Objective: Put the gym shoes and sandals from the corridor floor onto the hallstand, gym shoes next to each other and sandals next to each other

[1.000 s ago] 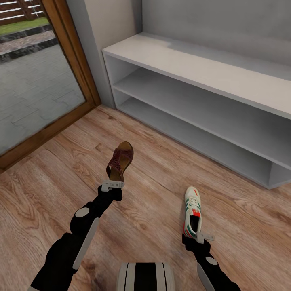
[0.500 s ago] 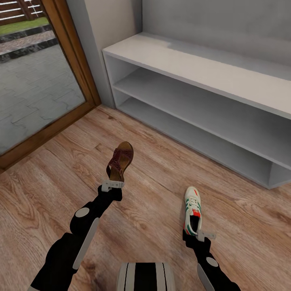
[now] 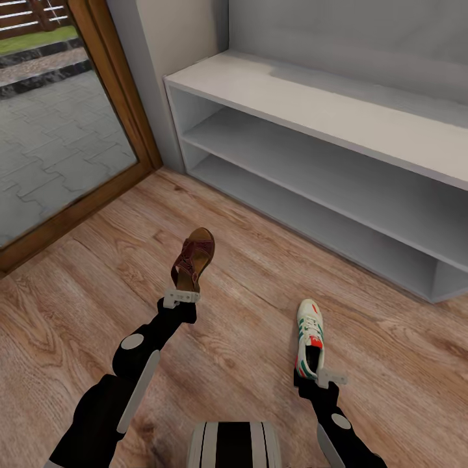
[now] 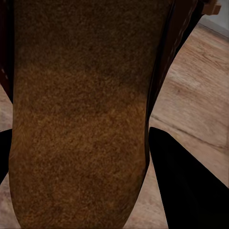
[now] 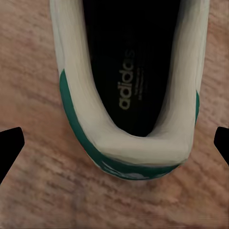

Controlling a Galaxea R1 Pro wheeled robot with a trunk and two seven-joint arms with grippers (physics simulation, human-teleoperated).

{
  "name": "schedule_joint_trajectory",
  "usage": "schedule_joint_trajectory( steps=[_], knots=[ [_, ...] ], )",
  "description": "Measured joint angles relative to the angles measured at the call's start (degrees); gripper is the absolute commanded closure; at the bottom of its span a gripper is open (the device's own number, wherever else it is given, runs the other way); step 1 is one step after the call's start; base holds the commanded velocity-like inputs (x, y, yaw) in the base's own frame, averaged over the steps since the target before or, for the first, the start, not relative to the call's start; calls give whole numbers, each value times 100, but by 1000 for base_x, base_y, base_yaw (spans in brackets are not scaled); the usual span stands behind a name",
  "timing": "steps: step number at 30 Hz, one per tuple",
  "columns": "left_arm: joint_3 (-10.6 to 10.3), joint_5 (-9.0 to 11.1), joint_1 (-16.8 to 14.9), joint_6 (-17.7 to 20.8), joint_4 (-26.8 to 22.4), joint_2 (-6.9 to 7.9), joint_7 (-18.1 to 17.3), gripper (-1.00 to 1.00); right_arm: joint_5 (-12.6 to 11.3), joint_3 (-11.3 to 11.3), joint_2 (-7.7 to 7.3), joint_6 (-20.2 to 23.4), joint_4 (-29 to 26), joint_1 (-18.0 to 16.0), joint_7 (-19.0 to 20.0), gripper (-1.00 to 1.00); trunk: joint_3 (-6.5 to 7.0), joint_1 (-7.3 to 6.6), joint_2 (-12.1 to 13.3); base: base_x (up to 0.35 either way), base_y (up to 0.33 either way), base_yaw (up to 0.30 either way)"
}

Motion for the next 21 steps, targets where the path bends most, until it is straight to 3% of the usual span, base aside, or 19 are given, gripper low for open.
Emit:
schedule_joint_trajectory(
  steps=[13,21],
  knots=[
    [1,-1,0,0,0,0,-1,100,-1,-5,0,-2,-8,0,0,-100,-288,33,-17,0,0,0],
    [-2,1,0,0,0,0,0,100,-1,-17,1,0,-4,0,-1,-100,-290,33,-18,0,0,0]
  ],
)
